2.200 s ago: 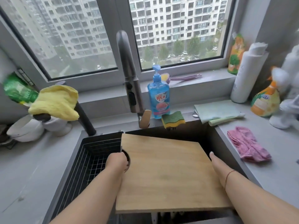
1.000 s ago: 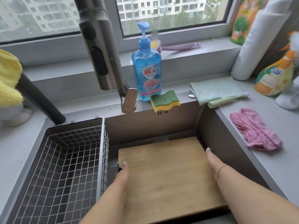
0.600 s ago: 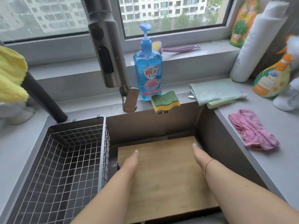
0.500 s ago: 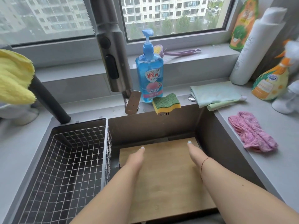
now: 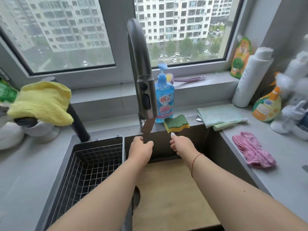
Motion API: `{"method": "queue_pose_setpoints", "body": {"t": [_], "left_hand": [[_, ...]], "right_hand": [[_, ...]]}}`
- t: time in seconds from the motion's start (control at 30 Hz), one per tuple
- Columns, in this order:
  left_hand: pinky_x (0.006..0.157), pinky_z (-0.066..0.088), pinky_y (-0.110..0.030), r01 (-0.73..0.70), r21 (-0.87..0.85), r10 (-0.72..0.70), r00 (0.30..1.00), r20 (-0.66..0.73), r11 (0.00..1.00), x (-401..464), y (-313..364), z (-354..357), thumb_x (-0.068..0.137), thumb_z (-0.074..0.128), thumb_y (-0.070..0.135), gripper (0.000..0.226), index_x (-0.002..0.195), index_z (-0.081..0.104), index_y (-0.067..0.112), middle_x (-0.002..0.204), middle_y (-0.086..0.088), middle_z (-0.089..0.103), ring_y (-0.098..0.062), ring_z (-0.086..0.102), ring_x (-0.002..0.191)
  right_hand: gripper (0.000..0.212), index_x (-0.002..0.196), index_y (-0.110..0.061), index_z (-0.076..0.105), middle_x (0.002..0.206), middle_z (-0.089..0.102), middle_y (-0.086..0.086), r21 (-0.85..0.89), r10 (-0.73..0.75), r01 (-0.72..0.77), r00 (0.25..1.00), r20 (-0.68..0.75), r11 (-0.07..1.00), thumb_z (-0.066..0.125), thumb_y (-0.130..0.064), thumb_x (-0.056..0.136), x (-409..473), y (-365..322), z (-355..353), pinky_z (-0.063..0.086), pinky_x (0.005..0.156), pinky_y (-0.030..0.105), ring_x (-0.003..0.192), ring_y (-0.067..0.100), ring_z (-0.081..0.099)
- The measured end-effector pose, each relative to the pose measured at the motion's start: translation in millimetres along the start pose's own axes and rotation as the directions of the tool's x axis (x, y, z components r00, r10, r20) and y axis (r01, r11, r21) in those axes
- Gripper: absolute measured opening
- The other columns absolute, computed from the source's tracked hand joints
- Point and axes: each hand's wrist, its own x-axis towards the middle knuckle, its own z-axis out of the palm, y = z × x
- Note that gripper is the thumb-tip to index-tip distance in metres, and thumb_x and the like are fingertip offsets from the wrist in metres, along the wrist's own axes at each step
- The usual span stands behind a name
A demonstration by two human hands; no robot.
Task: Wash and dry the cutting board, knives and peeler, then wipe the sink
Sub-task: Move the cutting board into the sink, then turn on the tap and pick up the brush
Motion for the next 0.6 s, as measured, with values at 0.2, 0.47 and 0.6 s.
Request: {"method": "queue_pose_setpoints", "body": {"t": [0.2,0.47,0.6], "left_hand": [[0.105,0.039,-0.036,-0.231,0.091,0.227,0.973,0.046,0.969,2.3,36.7,-18.2,0.098,0.051,0.017,0.056,0.149,0.028,0.018,0.153,-0.004,0.036,-0.023,0.041,0.135],[0.096,0.047,-0.04,-0.238,0.053,0.231,0.967,0.111,0.97,17.3,53.0,-14.6,0.096,0.049,0.014,0.047,0.142,0.039,0.017,0.129,-0.01,0.055,-0.027,0.055,0.112],[0.093,0.046,-0.038,-0.197,-0.024,0.199,0.974,0.105,0.98,29.7,55.1,-8.3,0.098,0.049,0.016,0.04,0.137,0.047,0.016,0.121,-0.011,0.059,-0.025,0.055,0.103]], "right_hand": [[0.039,0.099,-0.009,0.061,0.096,0.064,0.009,-0.078,-0.103,0.1,0.994,-0.025,0.992,0.038,-0.04,0.1,-23.1,-18.2,0.8,0.048,0.088,0.039,0.088,0.021,0.057],[0.032,0.084,-0.013,0.06,0.083,0.06,0.006,-0.049,-0.178,0.175,0.982,-0.063,0.983,0.044,-0.036,0.098,-46.9,-6.0,-13.8,0.05,0.081,0.041,0.077,0.019,0.054],[0.031,0.076,-0.012,0.052,0.074,0.05,0.008,-0.06,-0.187,0.181,0.974,-0.124,0.982,0.045,-0.033,0.098,-36.6,3.4,-34.8,0.039,0.067,0.034,0.07,0.023,0.045]]}}
